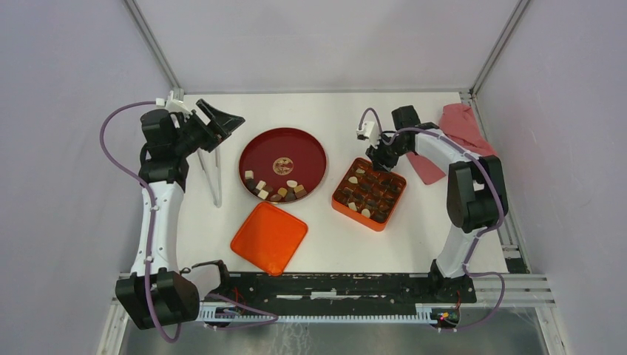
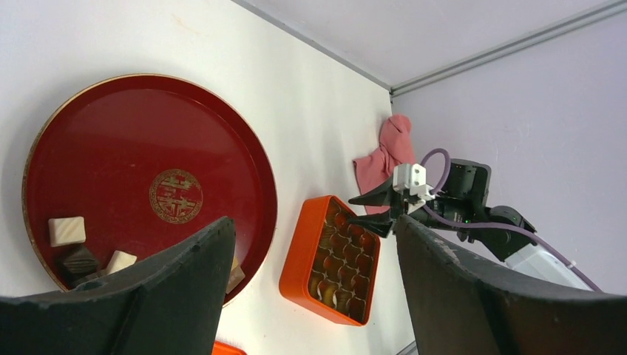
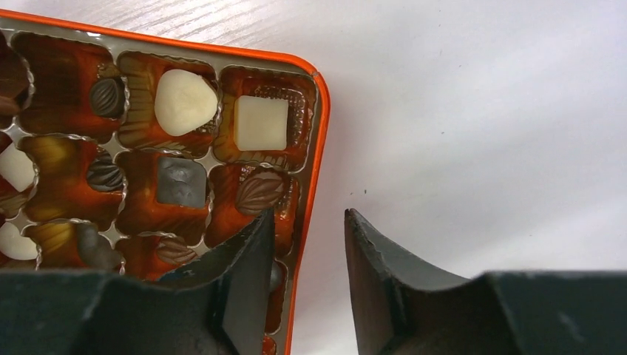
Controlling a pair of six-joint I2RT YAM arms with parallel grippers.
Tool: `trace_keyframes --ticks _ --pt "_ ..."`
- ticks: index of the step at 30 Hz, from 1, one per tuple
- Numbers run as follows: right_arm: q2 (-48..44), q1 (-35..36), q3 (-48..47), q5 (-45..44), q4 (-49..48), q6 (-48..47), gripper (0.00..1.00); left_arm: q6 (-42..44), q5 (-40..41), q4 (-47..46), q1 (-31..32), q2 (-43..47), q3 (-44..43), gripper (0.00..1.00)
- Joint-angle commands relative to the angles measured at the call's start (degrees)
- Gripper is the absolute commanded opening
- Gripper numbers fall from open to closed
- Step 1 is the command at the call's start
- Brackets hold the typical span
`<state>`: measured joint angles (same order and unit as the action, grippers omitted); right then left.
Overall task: Pack the chocolate
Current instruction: Adjust the packing box at the center of the board.
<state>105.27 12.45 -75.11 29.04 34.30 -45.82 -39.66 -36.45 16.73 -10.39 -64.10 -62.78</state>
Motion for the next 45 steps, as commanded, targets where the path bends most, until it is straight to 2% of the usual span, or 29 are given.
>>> trace_keyframes --ticks 1,16,18,21,24,30,35,45 --pt "1.06 0.68 0.90 -1.35 -2.75 0.16 0.43 -3.11 -1.35 -1.78 0.51 0.51 -1.73 0.84" --pt "-1.22 1.60 4.94 -0.36 -5.83 -2.67 0.30 -4.32 -1.32 -1.83 1.21 1.86 -1.64 0.84" --pt "-1.37 1.69 5.21 -0.72 -6.05 -3.10 0.25 -4.46 -1.35 -1.72 1.31 1.91 -1.60 0.84" --pt "-2.11 1.79 5.11 -1.28 -6.28 -3.38 0.11 -4.63 -1.14 -1.61 1.54 2.25 -1.42 0.84" --pt "-3.57 1.91 4.22 -2.09 -6.05 -3.43 0.01 -4.77 -1.08 -1.38 1.74 2.39 -1.37 0.84" --pt "-10.33 2.26 2.07 -3.91 -6.44 -4.08 0.00 -4.76 -1.09 -1.26 1.98 2.40 -1.73 0.84" --pt "-15.58 3.38 0.04 -9.49 -7.39 -6.06 0.00 -4.59 -0.84 -1.21 2.05 2.31 -1.65 0.84" --pt "-23.30 4.53 3.05 -14.07 -13.11 -5.69 0.00 -4.34 -0.52 -0.87 2.22 3.10 -0.87 0.84"
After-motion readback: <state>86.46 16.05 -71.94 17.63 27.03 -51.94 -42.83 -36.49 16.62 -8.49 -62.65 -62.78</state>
